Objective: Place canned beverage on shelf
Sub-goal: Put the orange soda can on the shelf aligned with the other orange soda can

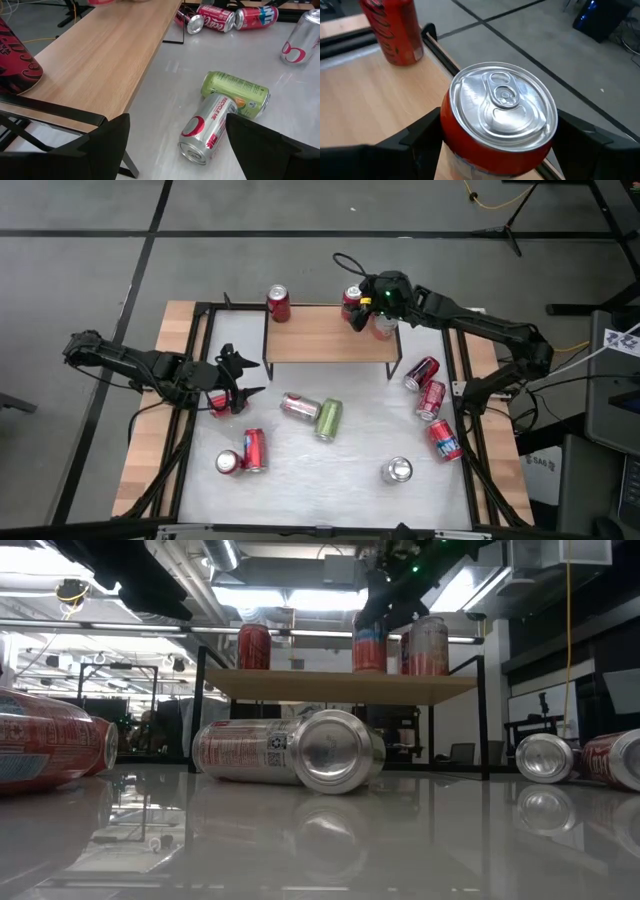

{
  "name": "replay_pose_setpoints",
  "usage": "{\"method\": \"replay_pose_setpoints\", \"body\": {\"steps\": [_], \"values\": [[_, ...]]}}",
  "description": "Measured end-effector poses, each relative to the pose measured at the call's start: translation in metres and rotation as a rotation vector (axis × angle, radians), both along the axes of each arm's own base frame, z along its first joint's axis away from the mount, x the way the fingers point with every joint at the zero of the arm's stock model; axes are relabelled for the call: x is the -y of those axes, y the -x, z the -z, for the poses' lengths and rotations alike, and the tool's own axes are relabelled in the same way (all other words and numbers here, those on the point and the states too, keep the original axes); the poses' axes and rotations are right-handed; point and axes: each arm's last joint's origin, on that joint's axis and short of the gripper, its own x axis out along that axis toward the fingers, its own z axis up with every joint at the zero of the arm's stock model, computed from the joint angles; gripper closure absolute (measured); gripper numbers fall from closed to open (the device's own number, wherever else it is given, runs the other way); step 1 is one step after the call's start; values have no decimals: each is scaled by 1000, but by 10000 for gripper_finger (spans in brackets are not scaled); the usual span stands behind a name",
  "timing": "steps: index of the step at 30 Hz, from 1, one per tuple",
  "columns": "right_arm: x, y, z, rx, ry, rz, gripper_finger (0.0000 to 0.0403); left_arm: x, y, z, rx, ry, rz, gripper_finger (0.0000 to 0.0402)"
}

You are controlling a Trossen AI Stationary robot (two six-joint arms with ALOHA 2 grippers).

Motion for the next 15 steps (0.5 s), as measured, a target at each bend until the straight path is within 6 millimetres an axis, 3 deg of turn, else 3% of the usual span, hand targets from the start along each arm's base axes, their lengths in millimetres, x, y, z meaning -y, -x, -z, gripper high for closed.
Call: {"method": "replay_pose_setpoints", "body": {"steps": [15], "values": [[4, -4, 8, -49, 16, 53, 103, 0, 0, 0, -1, -1, 0, 82]]}}
